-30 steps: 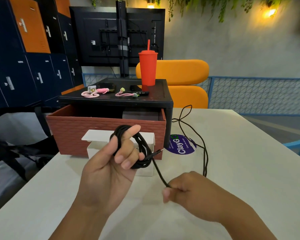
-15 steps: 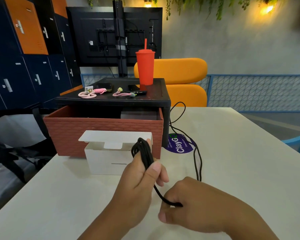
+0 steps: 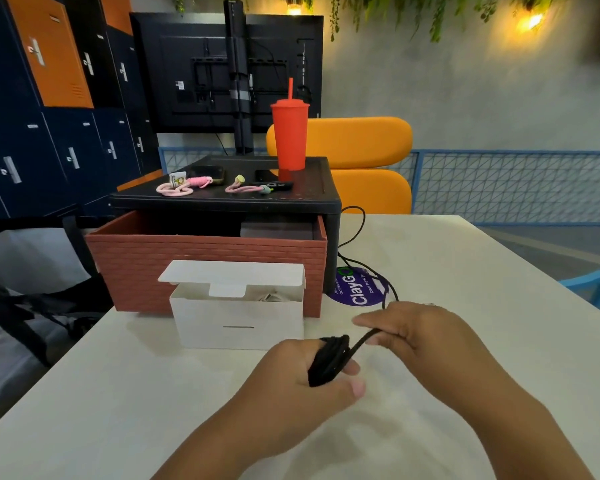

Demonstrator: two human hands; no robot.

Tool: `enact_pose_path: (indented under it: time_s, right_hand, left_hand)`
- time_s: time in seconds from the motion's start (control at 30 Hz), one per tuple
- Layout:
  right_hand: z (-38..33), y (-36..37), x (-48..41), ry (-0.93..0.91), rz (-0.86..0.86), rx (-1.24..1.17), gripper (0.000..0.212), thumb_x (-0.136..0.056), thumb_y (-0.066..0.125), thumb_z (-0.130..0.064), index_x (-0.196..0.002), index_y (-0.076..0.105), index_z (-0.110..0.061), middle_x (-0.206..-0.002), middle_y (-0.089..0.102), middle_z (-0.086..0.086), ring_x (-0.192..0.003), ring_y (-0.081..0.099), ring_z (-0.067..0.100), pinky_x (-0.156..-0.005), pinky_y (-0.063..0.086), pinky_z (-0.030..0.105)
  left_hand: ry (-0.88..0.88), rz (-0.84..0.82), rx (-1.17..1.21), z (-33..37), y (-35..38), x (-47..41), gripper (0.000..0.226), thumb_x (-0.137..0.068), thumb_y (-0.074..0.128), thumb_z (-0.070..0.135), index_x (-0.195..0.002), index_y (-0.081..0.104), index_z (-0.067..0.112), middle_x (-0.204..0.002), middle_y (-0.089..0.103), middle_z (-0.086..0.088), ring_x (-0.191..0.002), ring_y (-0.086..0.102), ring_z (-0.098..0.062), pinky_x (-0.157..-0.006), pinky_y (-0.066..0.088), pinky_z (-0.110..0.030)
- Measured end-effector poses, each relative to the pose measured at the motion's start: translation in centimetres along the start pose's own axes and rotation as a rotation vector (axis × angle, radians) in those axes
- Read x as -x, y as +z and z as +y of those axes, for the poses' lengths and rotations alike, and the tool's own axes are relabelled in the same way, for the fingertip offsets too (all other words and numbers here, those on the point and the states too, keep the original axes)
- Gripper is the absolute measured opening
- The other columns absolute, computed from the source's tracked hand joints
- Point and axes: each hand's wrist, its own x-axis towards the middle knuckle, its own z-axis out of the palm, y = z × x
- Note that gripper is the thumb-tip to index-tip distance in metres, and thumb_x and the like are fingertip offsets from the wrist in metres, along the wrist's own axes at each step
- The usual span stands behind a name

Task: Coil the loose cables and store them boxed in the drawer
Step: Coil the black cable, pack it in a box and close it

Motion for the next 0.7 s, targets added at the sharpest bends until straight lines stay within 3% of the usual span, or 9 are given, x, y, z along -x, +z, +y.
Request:
enact_pose_path:
  time_s: [0.07, 0.13, 0.27, 0.37, 0.5, 0.63, 0.7]
  right_hand:
    - [0.7, 0.7, -0.1, -0.072, 0.107, 0.117, 0.020, -0.074, 0.062, -0.030, -0.089, 0.075, -0.028, -0.065, 0.067, -0.007, -0.054, 0.064, 0.014, -0.051, 0.041, 0.015]
    - [1.5, 1.2, -0.3, -0.069, 0.199, 0.175, 0.021, -0.068, 0.062, -0.031, -0.083, 0.075, -0.025, -0.061, 0.067, -0.006, -0.048, 0.062, 0.017, -0.046, 0.048, 0.027]
    - [3.2, 1.4, 0.0, 0.152, 0.272, 0.167, 0.017, -0.084, 0.060, -0.024, -0.092, 0.074, -0.022, -0.081, 0.069, 0.000, -0.067, 0.064, 0.028, -0.061, 0.048, 0.036]
    - [4.6, 1.6, 0.2, 0.403, 0.112, 0.101, 0.025, -0.095, 0.049, -0.024, -0.114, 0.065, -0.027, -0.095, 0.056, -0.003, -0.092, 0.057, 0.024, -0.070, 0.036, 0.028]
    - [6.1, 1.5, 0.7, 0.641, 0.089, -0.041, 0.025, -0.098, 0.041, -0.028, -0.103, 0.064, -0.020, -0.074, 0.058, 0.000, -0.077, 0.055, 0.025, -0.066, 0.039, 0.030]
    - [7.0, 1.2, 0.8, 0.810, 0.326, -0.098, 0.034, -0.099, 0.034, -0.029, -0.096, 0.061, -0.009, -0.078, 0.057, 0.011, -0.076, 0.049, 0.031, -0.067, 0.036, 0.033]
    - [7.9, 1.0, 1.1, 0.923, 0.458, -0.212, 0.035, -0.099, 0.034, -0.028, -0.095, 0.062, -0.009, -0.091, 0.061, 0.017, -0.088, 0.053, 0.036, -0.074, 0.038, 0.037]
  left_hand:
    - [-0.029, -0.029, 0.138, 0.2, -0.3, -0.1, 0.021, -0.074, 0.071, 0.037, -0.058, 0.065, 0.025, -0.047, 0.049, 0.014, -0.049, 0.048, -0.003, -0.054, 0.038, -0.015]
    - [-0.069, -0.073, 0.265, 0.5, -0.7, -0.1, 0.033, -0.076, 0.066, 0.032, -0.045, 0.058, 0.023, -0.040, 0.038, 0.009, -0.040, 0.036, -0.007, -0.051, 0.036, -0.016]
    - [-0.022, -0.110, 0.538, 0.5, -1.4, 0.2, 0.033, -0.059, 0.062, 0.035, -0.039, 0.038, 0.022, -0.036, 0.025, 0.006, -0.036, 0.027, -0.009, -0.057, 0.041, -0.023]
    - [0.004, -0.068, 0.699, 0.2, -1.7, 0.1, 0.034, -0.057, 0.062, 0.032, -0.037, 0.037, 0.023, -0.032, 0.023, 0.007, -0.032, 0.022, -0.008, -0.051, 0.043, -0.024]
    - [0.010, -0.009, 0.873, -0.4, -2.2, -0.4, 0.036, -0.055, 0.067, 0.028, -0.037, 0.036, 0.021, -0.030, 0.023, 0.008, -0.027, 0.021, -0.006, -0.046, 0.043, -0.024]
    - [0.046, 0.013, 1.047, -0.8, -3.0, -0.6, 0.049, -0.042, 0.088, 0.030, -0.042, 0.040, 0.019, -0.031, 0.019, 0.010, -0.024, 0.023, -0.005, -0.045, 0.045, -0.022]
    - [0.125, -0.036, 1.153, -1.4, -3.9, -0.8, 0.044, -0.051, 0.087, 0.032, -0.044, 0.045, 0.019, -0.036, 0.014, 0.008, -0.027, 0.019, -0.008, -0.047, 0.046, -0.023]
